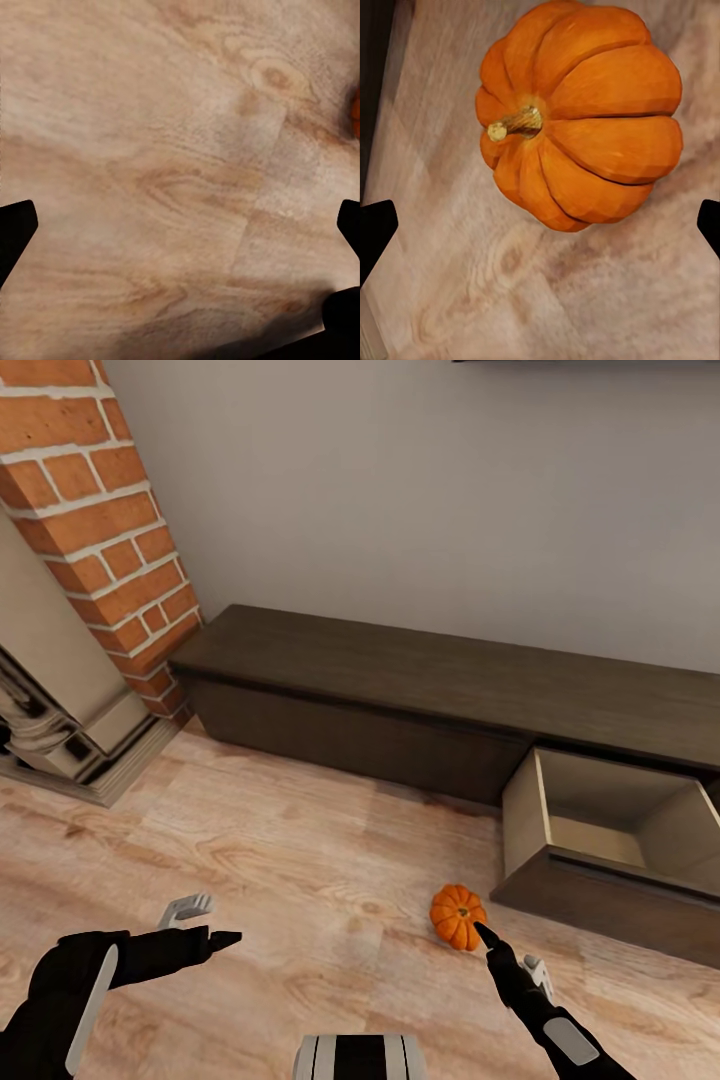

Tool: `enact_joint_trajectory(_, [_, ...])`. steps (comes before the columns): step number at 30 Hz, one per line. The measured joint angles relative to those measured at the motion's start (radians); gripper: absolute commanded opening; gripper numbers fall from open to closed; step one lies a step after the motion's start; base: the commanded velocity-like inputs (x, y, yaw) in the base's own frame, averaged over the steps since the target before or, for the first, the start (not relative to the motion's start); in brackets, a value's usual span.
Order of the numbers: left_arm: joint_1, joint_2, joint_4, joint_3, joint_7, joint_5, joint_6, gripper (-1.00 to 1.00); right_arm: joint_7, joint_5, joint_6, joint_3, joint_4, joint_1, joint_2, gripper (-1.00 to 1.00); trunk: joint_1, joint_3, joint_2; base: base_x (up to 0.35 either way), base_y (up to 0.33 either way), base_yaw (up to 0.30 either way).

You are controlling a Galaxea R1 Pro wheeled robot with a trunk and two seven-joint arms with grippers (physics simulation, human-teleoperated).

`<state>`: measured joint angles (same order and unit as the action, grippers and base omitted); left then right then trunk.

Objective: Place each of the two pumpkins and all three candles from the living room inside a cabinet in the living room (use any cabinet), then make sure every cabinet is closed, and position the cauldron so it is next to a table in the living room.

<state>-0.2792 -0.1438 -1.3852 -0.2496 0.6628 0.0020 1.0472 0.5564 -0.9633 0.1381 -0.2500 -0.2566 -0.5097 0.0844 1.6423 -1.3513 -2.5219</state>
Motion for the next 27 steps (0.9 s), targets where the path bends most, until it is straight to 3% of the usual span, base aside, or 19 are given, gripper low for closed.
enact_joint_trajectory(10, [0.000,0.000,0.000,-0.002,0.001,0.003,0.000,1.00,-0.005,0.000,-0.001,0.000,0.000,0.000,0.000,1.00,0.000,0.000,0.000,0.080,0.000,0.000])
enact_joint_trajectory(27, [0.000,0.001,0.000,-0.001,0.001,0.004,0.000,1.00,-0.009,-0.001,-0.039,0.000,0.000,0.000,0.000,1.00,0.008,-0.066,-0.004,0.001,0.000,0.000])
